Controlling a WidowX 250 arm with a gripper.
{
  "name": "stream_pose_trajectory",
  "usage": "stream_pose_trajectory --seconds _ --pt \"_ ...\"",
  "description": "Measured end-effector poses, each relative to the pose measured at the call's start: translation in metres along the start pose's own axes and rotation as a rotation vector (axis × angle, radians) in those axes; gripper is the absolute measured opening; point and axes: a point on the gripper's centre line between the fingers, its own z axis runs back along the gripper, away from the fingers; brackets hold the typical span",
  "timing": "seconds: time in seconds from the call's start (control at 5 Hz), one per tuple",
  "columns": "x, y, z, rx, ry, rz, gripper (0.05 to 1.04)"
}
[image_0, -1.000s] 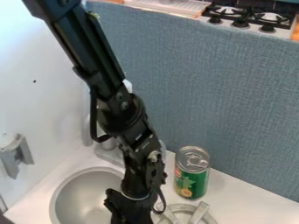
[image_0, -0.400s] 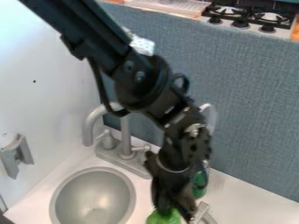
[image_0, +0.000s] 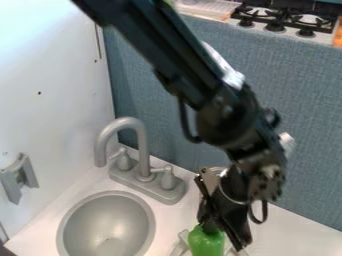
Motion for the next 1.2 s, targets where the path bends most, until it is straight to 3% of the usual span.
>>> stream_pose_trajectory --seconds 0.4,0.6,0.8,1.2 --pt "0.016 0.0 -0.017 0.203 0.025 -0.014 0.111" --pt "0.018 -0.002 -0.022 0.213 0.017 -0.017 0.111" --pt "0.025 -0.008 -0.025 0.179 -0.023 -0.025 0.11" --pt "0.025 -0.019 -0.029 0.122 -0.033 -0.029 0.151"
